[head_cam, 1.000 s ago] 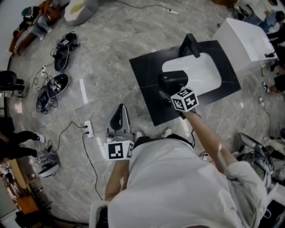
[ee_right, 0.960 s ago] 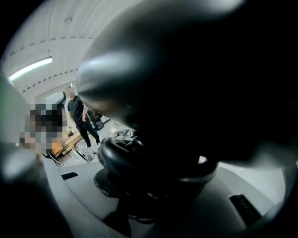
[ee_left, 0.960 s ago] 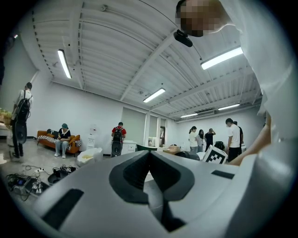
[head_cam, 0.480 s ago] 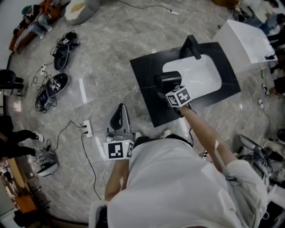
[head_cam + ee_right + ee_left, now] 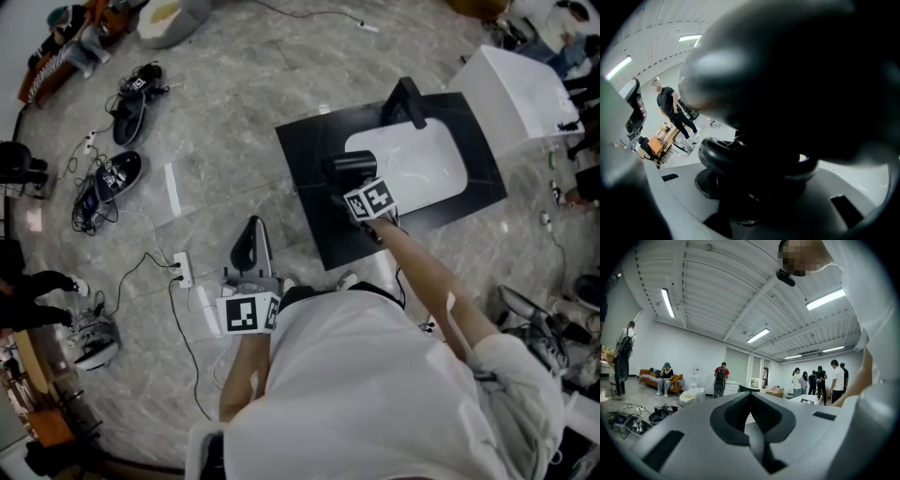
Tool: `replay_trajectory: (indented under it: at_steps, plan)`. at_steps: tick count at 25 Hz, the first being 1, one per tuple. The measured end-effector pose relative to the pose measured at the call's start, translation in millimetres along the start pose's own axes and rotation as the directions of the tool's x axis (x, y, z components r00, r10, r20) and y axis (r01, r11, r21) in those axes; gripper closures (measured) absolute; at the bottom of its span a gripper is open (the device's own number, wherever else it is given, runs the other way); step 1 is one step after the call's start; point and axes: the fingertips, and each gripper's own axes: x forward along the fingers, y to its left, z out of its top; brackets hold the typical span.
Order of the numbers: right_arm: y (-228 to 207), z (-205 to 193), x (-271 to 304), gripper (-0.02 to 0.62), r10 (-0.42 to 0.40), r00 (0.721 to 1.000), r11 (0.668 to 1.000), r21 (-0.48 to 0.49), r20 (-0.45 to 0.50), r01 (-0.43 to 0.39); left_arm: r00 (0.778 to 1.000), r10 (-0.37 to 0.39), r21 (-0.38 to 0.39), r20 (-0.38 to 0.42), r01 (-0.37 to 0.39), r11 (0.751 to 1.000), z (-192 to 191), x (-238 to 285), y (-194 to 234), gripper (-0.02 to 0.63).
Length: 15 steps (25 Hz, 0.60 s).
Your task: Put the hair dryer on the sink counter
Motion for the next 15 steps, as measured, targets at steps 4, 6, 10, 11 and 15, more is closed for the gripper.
replay_trajectory:
  at_steps: [4,6,10,11,15]
  plan:
    - [-2,4,6,0.402,-0.007,1.0,1.0,0.01,-0.016,0.008,1.0,0.002,-0.004,-0.005,-0.002,1.0,0,2,5,0.604]
    - [-4,7,9,0.402,-0.013,1.0,1.0,0.011,-0.023,0.013,1.0,0.001,-0.006,-0.009,-0.001,1.0,-1,4,6,0.604]
    - [-7,7,13,0.402,-0.02,1.0,0.999,0.027,-0.017,0.021,1.0,0.006,-0.012,-0.02,-0.006,1.0,-4,6,10,0.604]
    - [-8,7,15,0.402,-0.021,1.0,0.999,0.031,-0.016,0.022,1.0,0.008,-0.013,-0.022,-0.008,1.0,-4,6,11,0.604]
    - [-10,8,21,0.402,-0.031,0.999,0.999,0.034,-0.023,0.032,0.999,0.016,-0.014,-0.028,-0.016,1.0,-6,7,14,0.604]
